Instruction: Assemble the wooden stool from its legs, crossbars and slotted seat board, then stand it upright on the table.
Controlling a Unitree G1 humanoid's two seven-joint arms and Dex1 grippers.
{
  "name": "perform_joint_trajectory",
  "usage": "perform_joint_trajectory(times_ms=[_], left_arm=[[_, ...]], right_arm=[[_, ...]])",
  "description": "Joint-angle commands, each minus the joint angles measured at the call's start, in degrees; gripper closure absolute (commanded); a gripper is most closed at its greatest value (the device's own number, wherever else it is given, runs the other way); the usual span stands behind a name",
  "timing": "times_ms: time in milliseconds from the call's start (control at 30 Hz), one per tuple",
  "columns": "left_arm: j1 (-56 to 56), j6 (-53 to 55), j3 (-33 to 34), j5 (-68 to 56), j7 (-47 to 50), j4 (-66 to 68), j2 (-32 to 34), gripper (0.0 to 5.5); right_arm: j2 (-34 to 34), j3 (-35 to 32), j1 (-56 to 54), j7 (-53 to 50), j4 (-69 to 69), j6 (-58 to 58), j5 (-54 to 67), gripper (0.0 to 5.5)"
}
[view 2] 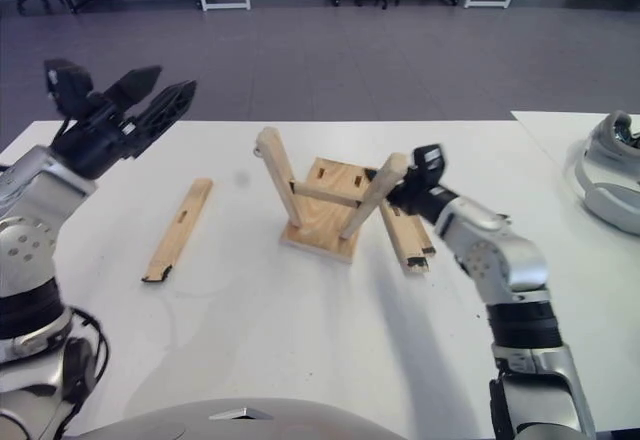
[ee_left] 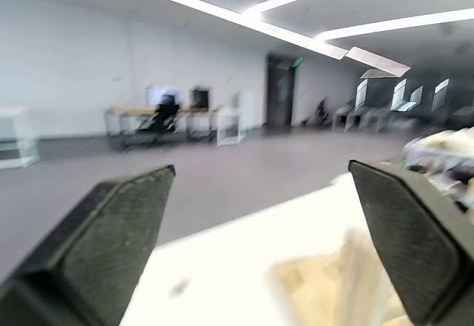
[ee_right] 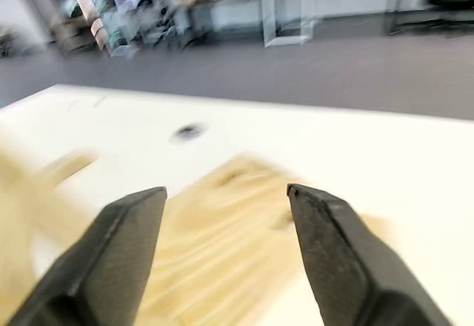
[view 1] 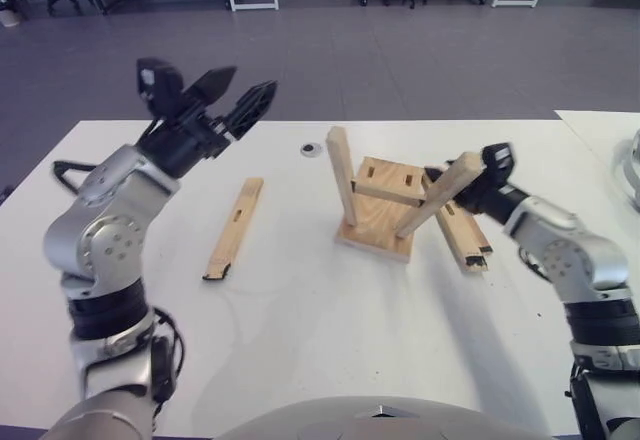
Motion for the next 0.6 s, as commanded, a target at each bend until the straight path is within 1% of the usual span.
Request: perform_joint_trajectory(times_ms=[33, 133, 200, 233, 267, 300, 367, 400, 500, 600], left_arm=[[12.2, -2.6, -0.8, 9.3, -4.2, 2.1, 9.1, 1.15], [18.2, -4.2, -1.4, 12.7, -6.8, 2.5, 12.0, 1.15], [20.3, -5.2, -3.5, 15.1, -8.3, 2.2, 13.6, 1.15], [21.0, -5.6, -5.3, 16.0, -9.1, 1.3, 14.1, 1.15], [21.6, -4.9, -7.8, 17.1, -9.5, -0.1, 14.8, 1.15], [21.5, -4.9, -12.2, 20.1, -9.2, -1.3, 15.5, 1.15], [20.5, -5.6, -20.2, 25.2, -9.6, -2.9, 16.7, 1.15], [19.0, -6.6, -24.1, 27.8, -9.9, -2.6, 16.5, 1.15], [13.6, -8.8, -32.5, 33.9, -10.3, 1.8, 14.0, 1.15], [7.3, -11.3, -39.6, 38.9, -11.2, 10.4, 9.6, 1.15]], right_arm=[[5.4, 9.0, -0.2, 4.6, -8.9, 1.3, -1.4, 2.44], [7.8, 13.8, -1.0, 7.1, -14.1, 1.6, -2.9, 2.44], [7.9, 14.3, -2.0, 5.3, -13.7, 0.3, -7.4, 2.44], [6.9, 12.8, -2.5, 3.7, -11.9, -0.8, -10.4, 2.44], [5.6, 10.5, -3.3, 2.0, -8.9, -1.7, -13.5, 2.44], [3.8, 8.6, -4.1, 0.7, -4.7, -2.5, -16.8, 2.44], [0.2, 7.8, -4.9, -0.6, 2.8, -4.5, -23.4, 2.44], [-1.8, 8.5, -4.5, 0.0, 6.0, -5.3, -26.3, 2.44], [-5.7, 11.6, -0.8, 5.3, 10.6, -8.3, -31.4, 2.44], [-7.8, 14.8, 4.4, 11.9, 7.7, -7.9, -32.6, 2.44]])
